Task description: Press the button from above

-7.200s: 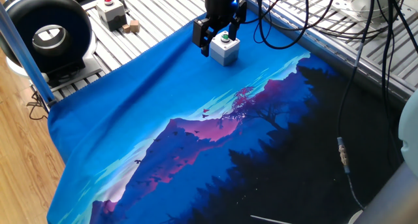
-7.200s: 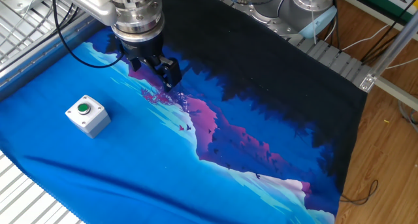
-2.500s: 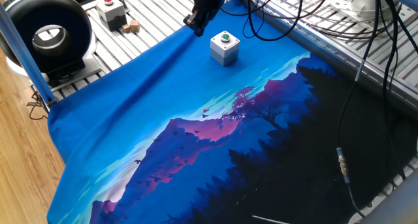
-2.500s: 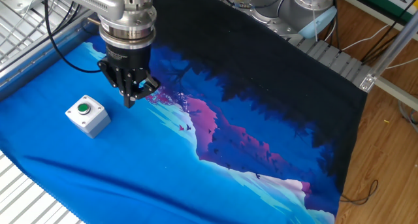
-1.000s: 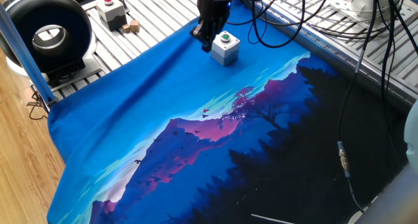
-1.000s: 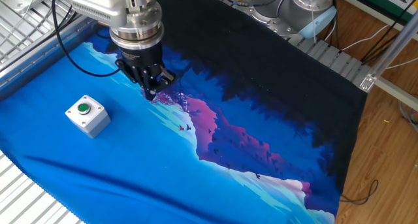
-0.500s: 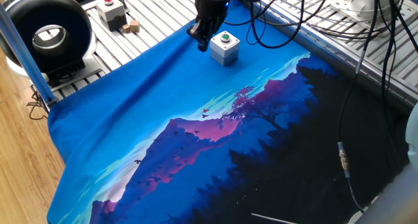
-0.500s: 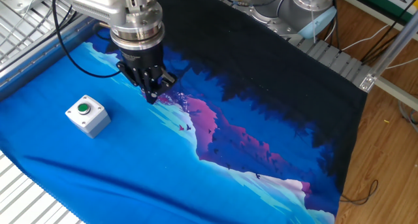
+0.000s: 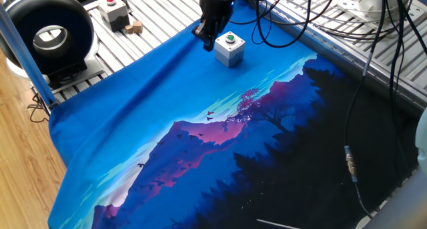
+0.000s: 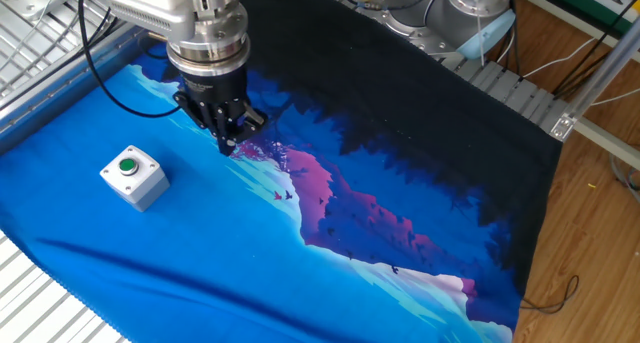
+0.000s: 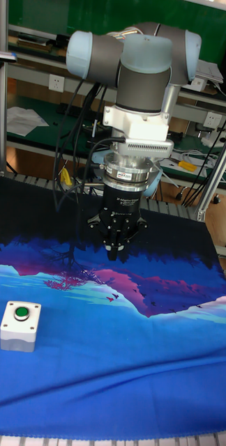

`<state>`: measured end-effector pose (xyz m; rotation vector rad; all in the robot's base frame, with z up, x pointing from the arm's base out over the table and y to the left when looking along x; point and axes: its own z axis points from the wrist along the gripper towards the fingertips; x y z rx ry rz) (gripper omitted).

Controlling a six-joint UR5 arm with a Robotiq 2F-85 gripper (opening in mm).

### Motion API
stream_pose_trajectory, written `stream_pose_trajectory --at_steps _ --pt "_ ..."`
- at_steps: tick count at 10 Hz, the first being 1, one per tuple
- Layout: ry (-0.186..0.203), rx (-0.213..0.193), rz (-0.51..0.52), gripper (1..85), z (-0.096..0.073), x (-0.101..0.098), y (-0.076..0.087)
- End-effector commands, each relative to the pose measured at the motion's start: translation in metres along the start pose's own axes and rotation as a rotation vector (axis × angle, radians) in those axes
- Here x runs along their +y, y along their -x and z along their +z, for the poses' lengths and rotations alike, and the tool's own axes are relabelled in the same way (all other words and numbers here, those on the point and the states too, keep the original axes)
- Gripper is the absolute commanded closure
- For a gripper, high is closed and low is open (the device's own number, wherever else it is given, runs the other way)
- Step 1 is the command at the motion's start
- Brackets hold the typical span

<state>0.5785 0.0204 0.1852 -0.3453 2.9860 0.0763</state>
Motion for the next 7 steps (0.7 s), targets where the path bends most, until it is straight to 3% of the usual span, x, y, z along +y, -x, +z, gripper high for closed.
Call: stream_pose_trajectory --at_steps 1,2,4,7 --pt "0.013 -0.03 -0.006 84.7 -0.002 0.003 0.008" --pt "0.001 -0.059 0.029 84.7 -0.002 -0.001 0.015" --pt "-0.008 -0.068 0.038 84.7 -0.002 -0.003 0.018" --pt "0.011 -0.08 0.031 84.7 -0.002 0.002 0.021"
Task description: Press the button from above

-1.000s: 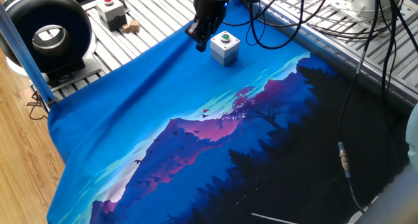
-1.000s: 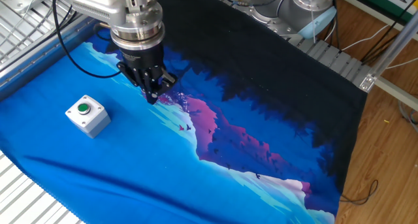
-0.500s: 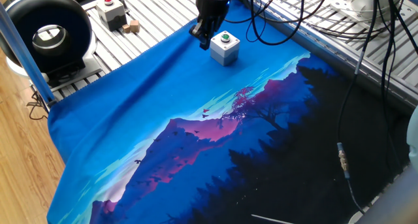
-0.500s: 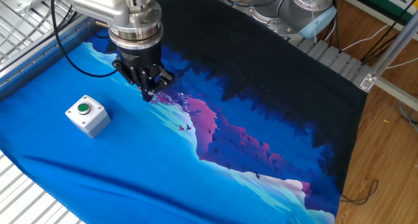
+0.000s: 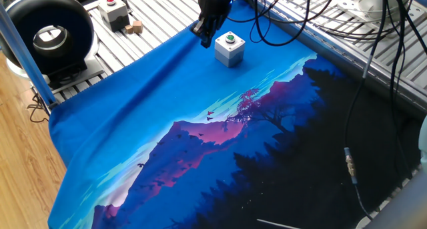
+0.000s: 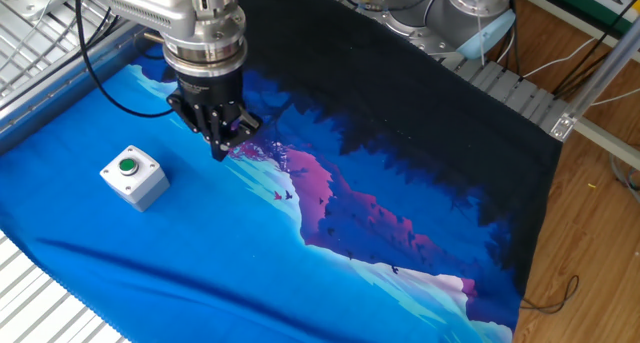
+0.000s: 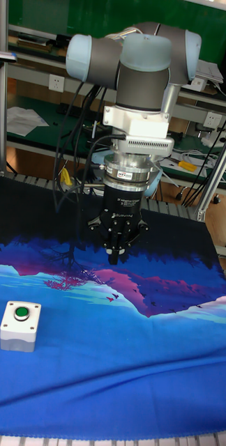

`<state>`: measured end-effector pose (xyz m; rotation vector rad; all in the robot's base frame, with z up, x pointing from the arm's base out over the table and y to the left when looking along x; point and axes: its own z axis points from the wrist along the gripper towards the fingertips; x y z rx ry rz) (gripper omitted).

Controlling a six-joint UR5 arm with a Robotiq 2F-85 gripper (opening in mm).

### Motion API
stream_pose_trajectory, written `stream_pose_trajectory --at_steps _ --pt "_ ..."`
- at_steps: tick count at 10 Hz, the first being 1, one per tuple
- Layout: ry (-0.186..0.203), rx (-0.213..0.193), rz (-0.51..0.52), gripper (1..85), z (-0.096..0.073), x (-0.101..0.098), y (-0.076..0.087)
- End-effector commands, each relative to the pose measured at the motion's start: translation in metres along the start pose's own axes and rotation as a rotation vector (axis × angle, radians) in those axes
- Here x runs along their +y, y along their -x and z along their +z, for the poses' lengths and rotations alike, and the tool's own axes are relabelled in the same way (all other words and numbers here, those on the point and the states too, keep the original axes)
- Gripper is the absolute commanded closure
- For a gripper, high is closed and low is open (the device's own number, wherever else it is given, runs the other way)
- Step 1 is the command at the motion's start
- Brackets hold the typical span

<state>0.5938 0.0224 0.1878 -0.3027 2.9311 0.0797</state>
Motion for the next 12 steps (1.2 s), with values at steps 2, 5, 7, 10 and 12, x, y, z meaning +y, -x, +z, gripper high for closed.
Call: stream_pose_trajectory --at_steps 2,5,7,10,12 --pt "0.014 -0.009 -0.001 84.7 -0.001 0.003 0.002" --pt "-0.025 0.04 -0.04 84.7 -0.002 -0.007 -0.01" --pt "-0.021 0.066 -0.065 84.7 0.002 -0.022 0.0" --pt "-0.017 0.093 -0.137 84.7 0.012 -0.072 0.034" --pt "-0.011 0.081 -0.162 84.7 0.023 -0.108 0.054"
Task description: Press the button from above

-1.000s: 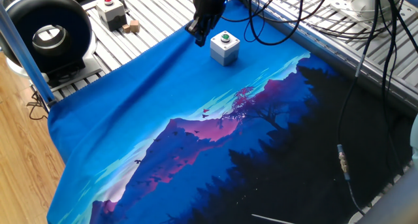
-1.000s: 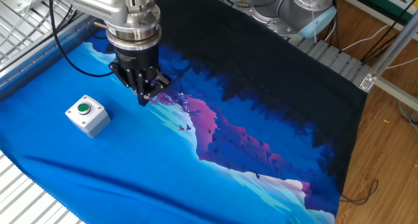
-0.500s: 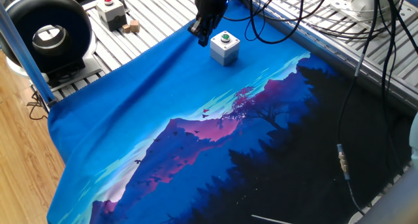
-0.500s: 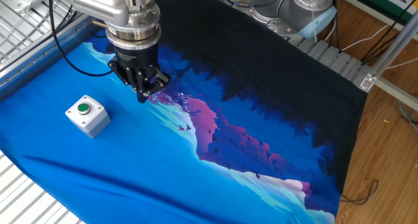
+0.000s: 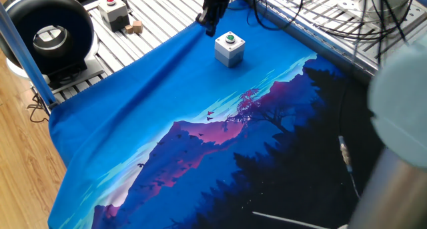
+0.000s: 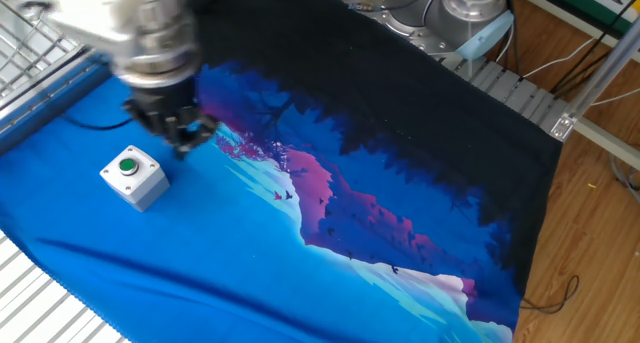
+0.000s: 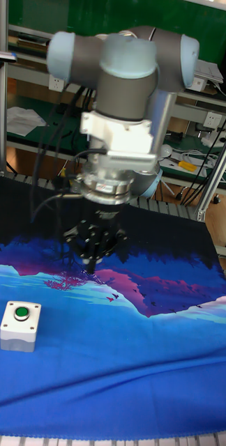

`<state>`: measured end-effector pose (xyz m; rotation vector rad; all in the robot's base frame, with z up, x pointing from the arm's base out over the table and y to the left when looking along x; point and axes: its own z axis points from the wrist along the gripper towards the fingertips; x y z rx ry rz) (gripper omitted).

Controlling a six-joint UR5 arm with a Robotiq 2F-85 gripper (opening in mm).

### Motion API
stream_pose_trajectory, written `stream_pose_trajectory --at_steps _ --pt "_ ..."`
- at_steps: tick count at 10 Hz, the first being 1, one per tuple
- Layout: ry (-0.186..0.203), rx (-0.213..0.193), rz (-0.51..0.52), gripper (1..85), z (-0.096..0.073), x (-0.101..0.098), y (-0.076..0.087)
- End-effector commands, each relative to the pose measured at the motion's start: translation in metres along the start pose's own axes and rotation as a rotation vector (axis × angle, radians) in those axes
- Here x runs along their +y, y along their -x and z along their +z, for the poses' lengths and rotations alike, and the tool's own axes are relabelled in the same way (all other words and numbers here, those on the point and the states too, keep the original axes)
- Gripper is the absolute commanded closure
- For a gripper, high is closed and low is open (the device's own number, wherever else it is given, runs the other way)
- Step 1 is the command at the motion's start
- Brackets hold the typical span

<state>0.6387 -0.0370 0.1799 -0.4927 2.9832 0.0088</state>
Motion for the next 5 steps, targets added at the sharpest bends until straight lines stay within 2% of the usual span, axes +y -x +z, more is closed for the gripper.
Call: stream_pose_trajectory --at_steps 1,2,3,4,5 --pt "0.006 -0.001 -0.045 84.7 0.016 -0.059 0.023" --pt "-0.019 0.002 -0.059 84.7 0.023 -0.078 0.025" --pt "-0.009 0.0 -0.083 84.7 0.03 -0.087 0.025" --pt "-0.001 0.008 -0.081 84.7 0.027 -0.084 0.023" --pt "0.022 0.043 -0.049 84.3 0.027 -0.079 0.013"
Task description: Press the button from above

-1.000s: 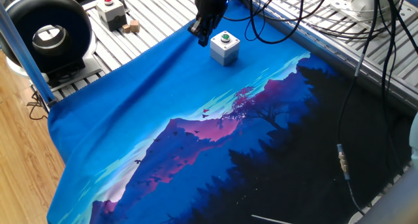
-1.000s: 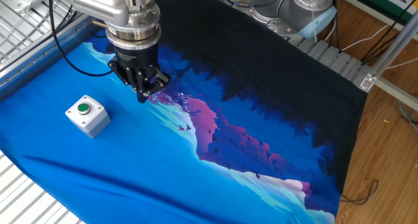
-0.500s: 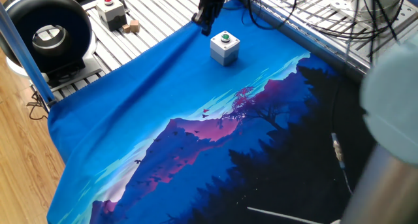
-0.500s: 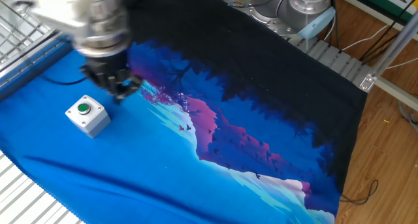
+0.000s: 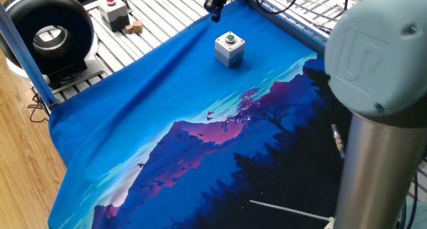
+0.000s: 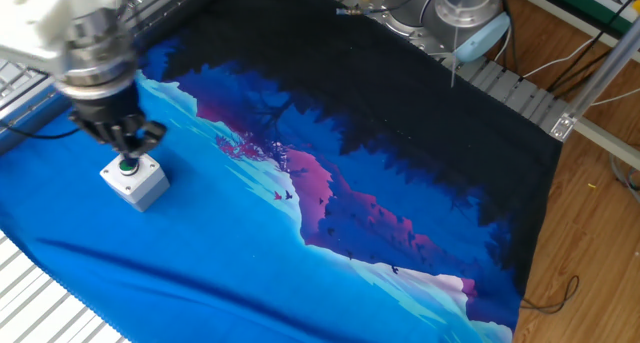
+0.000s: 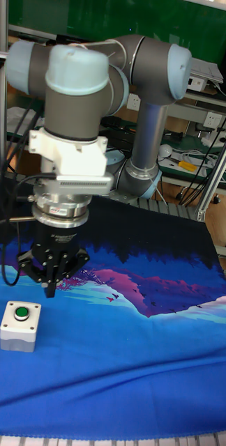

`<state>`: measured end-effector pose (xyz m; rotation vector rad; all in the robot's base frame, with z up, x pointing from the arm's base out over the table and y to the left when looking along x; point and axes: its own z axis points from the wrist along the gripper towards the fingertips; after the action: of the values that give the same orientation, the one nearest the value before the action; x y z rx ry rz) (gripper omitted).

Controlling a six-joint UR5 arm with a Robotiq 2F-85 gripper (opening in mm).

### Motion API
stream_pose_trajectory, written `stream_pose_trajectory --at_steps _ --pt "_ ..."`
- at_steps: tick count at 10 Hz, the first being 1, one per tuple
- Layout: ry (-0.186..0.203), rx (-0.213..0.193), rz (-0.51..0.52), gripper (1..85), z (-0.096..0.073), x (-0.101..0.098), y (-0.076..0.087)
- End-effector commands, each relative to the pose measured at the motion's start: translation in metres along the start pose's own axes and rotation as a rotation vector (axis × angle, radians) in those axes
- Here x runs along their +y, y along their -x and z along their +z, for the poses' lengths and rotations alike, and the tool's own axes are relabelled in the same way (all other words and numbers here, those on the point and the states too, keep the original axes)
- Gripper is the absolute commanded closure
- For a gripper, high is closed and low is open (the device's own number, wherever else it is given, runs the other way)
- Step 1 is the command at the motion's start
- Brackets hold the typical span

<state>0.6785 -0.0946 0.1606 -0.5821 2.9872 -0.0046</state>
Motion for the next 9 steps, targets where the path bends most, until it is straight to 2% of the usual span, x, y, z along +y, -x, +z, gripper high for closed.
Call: stream_pose_trajectory --at_steps 1,2,3,4,5,6,7,8,9 --pt "0.103 0.056 0.045 80.3 0.003 0.009 -0.012" --pt "0.174 0.072 0.141 84.7 0.0 0.028 -0.013" --pt "0.171 0.007 0.16 84.7 0.001 0.027 0.004" --pt "0.083 -0.012 0.135 83.3 0.004 0.004 0.006" --pt "0.042 -0.021 0.178 83.3 0.004 -0.008 0.008" --pt "-0.05 -0.057 0.155 83.3 0.004 -0.032 0.016" --pt "-0.075 -0.059 0.108 81.0 0.003 -0.038 0.016" --pt "-0.061 -0.05 0.079 73.3 0.004 -0.034 0.014" --pt "0.014 -0.033 -0.017 62.0 0.012 -0.021 0.001"
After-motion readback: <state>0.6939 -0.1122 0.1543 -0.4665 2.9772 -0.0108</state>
